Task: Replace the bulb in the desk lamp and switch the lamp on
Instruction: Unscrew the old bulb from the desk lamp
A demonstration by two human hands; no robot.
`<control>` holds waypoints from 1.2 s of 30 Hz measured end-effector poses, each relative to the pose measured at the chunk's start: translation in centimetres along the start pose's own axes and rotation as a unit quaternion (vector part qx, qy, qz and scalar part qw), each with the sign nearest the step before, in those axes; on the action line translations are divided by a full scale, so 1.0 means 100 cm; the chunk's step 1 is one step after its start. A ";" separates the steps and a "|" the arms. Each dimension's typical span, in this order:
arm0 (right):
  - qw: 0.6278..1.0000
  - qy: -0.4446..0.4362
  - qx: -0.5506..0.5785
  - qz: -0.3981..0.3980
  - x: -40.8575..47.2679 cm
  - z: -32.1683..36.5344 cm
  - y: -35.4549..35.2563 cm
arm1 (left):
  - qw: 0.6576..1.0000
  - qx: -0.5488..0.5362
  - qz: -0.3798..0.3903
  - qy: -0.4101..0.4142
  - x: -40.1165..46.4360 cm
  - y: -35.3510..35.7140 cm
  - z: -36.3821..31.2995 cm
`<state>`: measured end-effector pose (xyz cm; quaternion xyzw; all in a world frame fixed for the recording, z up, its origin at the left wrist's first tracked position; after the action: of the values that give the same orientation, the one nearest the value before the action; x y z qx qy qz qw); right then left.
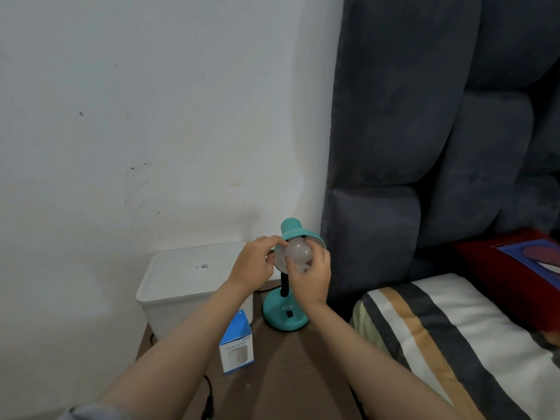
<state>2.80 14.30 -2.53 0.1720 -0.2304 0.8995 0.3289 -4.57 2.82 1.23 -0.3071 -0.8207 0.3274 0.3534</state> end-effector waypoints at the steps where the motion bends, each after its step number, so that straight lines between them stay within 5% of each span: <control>1: 1.000 -0.015 -0.020 0.010 0.000 0.001 0.000 | 1.000 0.001 0.001 0.001 0.000 0.000 0.000; 4: 0.997 -0.033 -0.058 0.029 -0.003 0.000 -0.001 | 1.000 0.004 0.006 0.003 0.000 0.001 -0.002; 12: 0.998 0.037 0.053 0.014 -0.002 -0.005 0.000 | 1.000 0.018 0.002 -0.004 -0.001 0.003 -0.002; 36: 0.999 -0.014 0.033 -0.004 -0.007 0.000 0.000 | 0.999 0.035 -0.009 -0.003 0.000 0.005 -0.004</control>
<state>3.31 14.00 -2.82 0.1965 -0.2044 0.9027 0.3236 -4.14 3.30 1.06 -0.2864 -0.8124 0.3541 0.3642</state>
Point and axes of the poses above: each hand's wrist, its own x-axis towards the middle knuckle, its own y-axis out of the palm, z = x × y, the point moved 4 cm from there along x, towards the middle knuckle, and after that the axes turned 14 degrees about z, right-handed, at the moved point
